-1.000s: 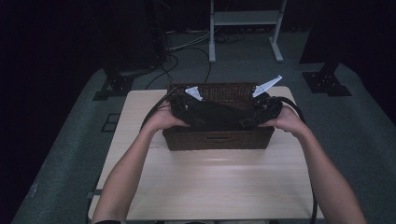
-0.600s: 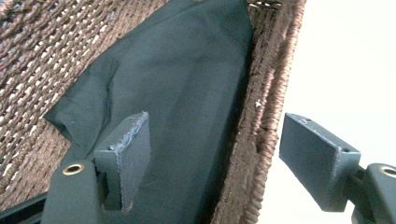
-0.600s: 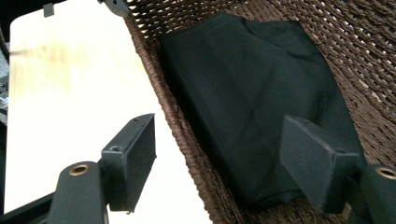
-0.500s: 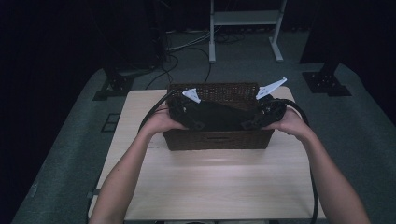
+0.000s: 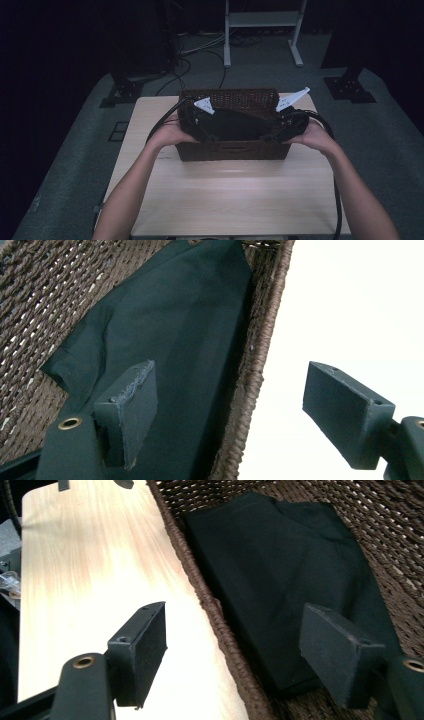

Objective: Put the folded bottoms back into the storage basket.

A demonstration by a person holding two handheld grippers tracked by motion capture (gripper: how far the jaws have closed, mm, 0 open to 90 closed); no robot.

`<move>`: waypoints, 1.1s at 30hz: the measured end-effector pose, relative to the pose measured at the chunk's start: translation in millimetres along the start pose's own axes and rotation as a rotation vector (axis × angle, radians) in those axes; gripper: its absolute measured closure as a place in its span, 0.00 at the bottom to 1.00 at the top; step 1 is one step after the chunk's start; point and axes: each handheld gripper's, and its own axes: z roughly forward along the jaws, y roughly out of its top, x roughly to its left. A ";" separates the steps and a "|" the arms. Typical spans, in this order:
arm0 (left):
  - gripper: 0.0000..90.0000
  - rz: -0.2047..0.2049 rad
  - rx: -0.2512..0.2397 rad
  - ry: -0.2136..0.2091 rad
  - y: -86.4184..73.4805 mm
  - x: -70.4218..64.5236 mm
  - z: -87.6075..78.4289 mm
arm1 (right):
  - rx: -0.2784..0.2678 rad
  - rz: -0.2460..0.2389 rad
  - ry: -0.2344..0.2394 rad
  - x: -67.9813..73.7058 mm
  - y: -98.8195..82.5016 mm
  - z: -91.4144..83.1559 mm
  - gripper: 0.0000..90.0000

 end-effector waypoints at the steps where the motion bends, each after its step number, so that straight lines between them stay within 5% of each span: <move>1: 0.23 0.009 0.004 0.000 -0.5 -1.8 -1.2 | 0.003 0.002 0.000 1.2 0.0 0.1 0.29; 33: 0.21 0.046 -0.008 -0.017 -11.9 -35.8 -7.5 | 0.017 -0.052 0.019 33.6 -11.1 -2.4 0.29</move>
